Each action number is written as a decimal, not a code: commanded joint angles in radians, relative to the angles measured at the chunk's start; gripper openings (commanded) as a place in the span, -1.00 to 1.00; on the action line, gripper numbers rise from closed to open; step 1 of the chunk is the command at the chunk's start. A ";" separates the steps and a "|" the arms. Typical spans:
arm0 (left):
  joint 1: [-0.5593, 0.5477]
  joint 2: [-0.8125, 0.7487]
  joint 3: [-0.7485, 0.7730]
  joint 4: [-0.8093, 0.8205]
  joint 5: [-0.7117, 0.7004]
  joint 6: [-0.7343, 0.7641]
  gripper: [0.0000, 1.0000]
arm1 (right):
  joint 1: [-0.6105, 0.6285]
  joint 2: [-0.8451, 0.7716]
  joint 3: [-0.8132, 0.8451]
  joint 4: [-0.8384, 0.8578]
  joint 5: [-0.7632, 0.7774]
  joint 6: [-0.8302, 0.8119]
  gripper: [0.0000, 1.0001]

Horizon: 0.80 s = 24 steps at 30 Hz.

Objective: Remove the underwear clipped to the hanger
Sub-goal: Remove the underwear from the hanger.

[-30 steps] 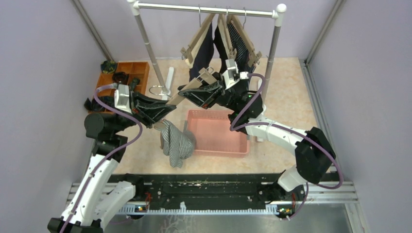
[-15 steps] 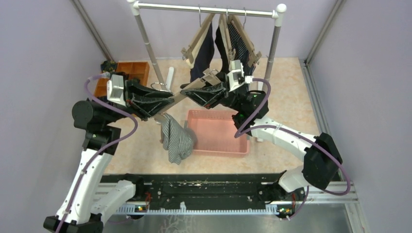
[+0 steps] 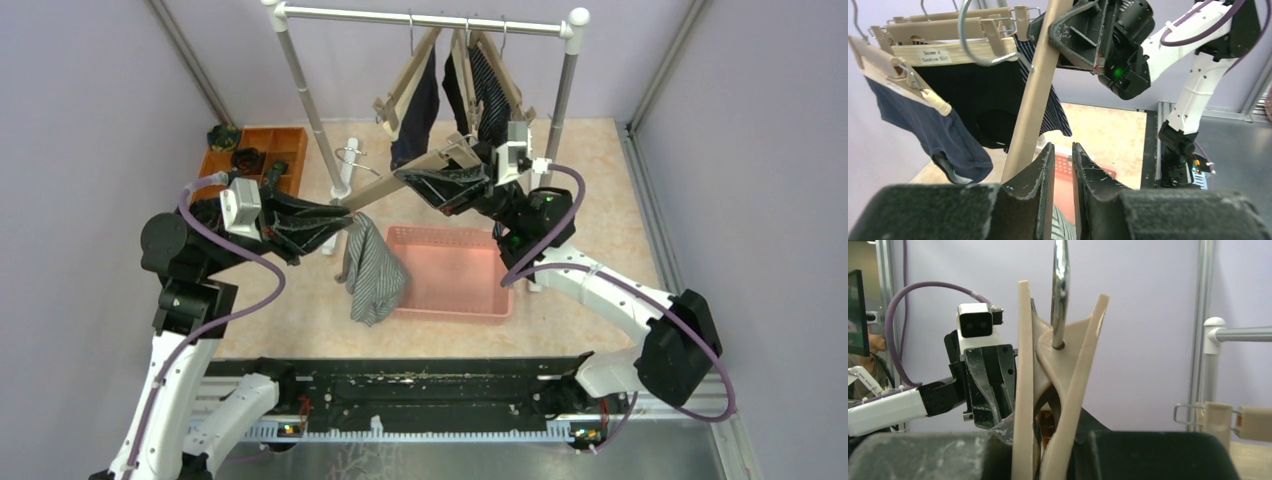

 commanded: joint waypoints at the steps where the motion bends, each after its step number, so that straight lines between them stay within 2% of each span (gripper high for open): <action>1: -0.005 -0.053 -0.003 -0.123 -0.099 0.110 -0.54 | -0.024 -0.038 -0.078 0.228 0.080 0.080 -1.00; 4: -0.005 -0.051 -0.035 -0.179 -0.199 0.147 -0.63 | -0.047 -0.028 -0.095 0.274 0.073 0.139 -1.00; 7: -0.005 -0.021 -0.043 -0.190 -0.190 0.172 -0.72 | -0.058 -0.027 -0.087 0.288 0.059 0.171 -1.00; 13: -0.004 0.026 -0.076 -0.159 -0.190 0.211 -0.70 | -0.058 -0.061 -0.085 0.268 0.033 0.177 -1.00; 17: -0.004 0.056 -0.085 -0.123 -0.128 0.194 -0.72 | -0.058 -0.089 -0.100 0.247 0.027 0.166 -1.00; 21: -0.003 0.036 -0.120 -0.004 -0.022 0.139 -0.76 | -0.062 -0.111 -0.122 0.229 0.034 0.137 -1.00; 24: -0.002 0.010 -0.142 0.074 0.074 0.096 -0.67 | -0.073 -0.110 -0.134 0.246 0.036 0.143 -1.00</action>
